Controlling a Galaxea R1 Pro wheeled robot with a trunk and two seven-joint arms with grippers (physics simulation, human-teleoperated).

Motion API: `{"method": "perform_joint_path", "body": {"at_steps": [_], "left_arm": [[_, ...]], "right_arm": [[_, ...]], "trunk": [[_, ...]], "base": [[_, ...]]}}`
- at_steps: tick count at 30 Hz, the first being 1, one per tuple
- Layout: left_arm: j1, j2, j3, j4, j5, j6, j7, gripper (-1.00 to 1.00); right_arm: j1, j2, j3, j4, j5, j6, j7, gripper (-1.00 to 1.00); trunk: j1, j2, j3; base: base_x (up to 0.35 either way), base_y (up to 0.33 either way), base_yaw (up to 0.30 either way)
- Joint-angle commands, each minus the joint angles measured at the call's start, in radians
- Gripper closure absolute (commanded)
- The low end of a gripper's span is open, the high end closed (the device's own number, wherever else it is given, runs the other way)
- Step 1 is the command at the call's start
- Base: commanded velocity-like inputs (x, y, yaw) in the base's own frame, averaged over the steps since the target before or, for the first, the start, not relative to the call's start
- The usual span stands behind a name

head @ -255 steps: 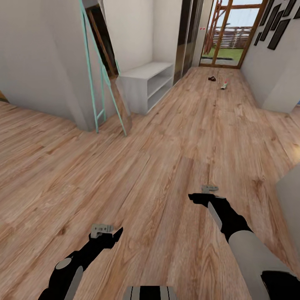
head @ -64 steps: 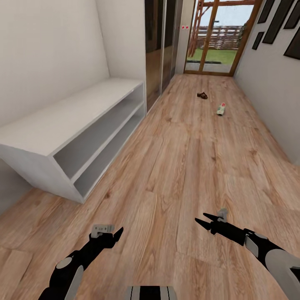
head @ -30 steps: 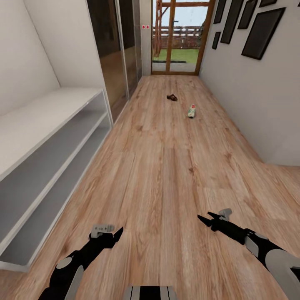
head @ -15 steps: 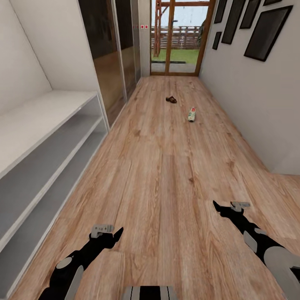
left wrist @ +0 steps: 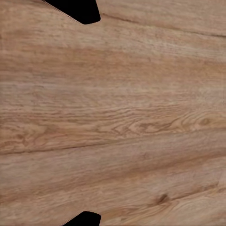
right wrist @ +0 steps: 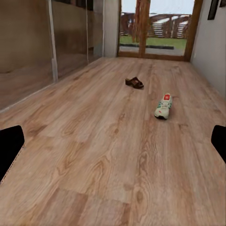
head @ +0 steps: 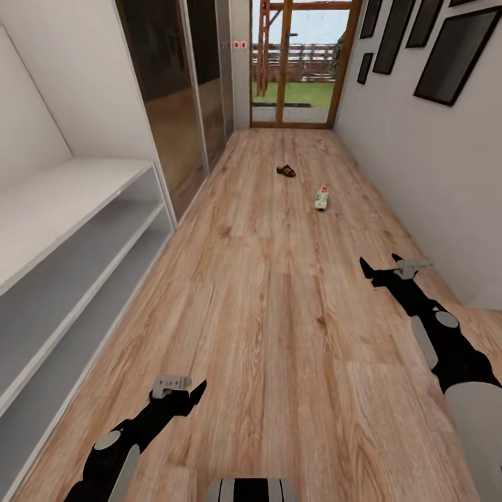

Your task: Pick up the two gym shoes and the two sandals from the corridor floor and place them onto the hallstand (shoe rack) in the corridor, making sure they are on the rack and not on the floor. Arrange them so the two gym shoes are next to each other and the two sandals are next to each other.

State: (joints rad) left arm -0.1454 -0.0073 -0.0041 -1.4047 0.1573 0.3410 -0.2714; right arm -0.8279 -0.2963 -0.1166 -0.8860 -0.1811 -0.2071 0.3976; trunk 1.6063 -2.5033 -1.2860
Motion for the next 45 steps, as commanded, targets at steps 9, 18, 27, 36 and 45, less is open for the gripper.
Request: {"method": "perform_joint_path", "body": {"at_steps": [9, 18, 27, 36, 45], "left_arm": [[0.0, 0.0, 0.001, 0.0, 0.01, 0.009, -0.001, -1.0], [0.0, 0.0, 0.001, 0.0, 0.01, 0.009, 0.0, -1.0], [0.0, 0.0, 0.001, 0.0, 0.009, 0.009, 0.0, -1.0], [0.0, 0.0, 0.001, 0.0, 0.009, 0.009, 0.0, -1.0], [0.0, 0.0, 0.001, 0.0, 0.009, 0.009, 0.0, -1.0]], "right_arm": [[0.0, 0.004, 0.0, -0.153, -0.005, 0.051, 0.006, -1.0], [0.0, 0.002, -0.002, -0.387, -0.005, 0.155, 0.008, -1.0], [0.153, 0.004, -0.004, -0.483, -0.005, -0.044, 0.002, -1.0], [0.338, 0.077, -0.005, -0.472, -0.008, -0.481, 0.002, -1.0], [0.479, 0.195, -0.005, -0.441, -0.008, -0.53, 0.007, -1.0]], "trunk": [[0.0, 0.0, -0.001], [0.0, 0.0, -0.001], [0.0, 0.0, -0.001], [0.0, 0.0, -0.001], [0.0, 0.0, -0.001]], "base": [[0.331, -0.062, 0.0], [0.331, -0.066, 0.0], [0.331, -0.068, 0.0], [0.331, -0.065, 0.0], [0.331, -0.07, 0.0]]}}
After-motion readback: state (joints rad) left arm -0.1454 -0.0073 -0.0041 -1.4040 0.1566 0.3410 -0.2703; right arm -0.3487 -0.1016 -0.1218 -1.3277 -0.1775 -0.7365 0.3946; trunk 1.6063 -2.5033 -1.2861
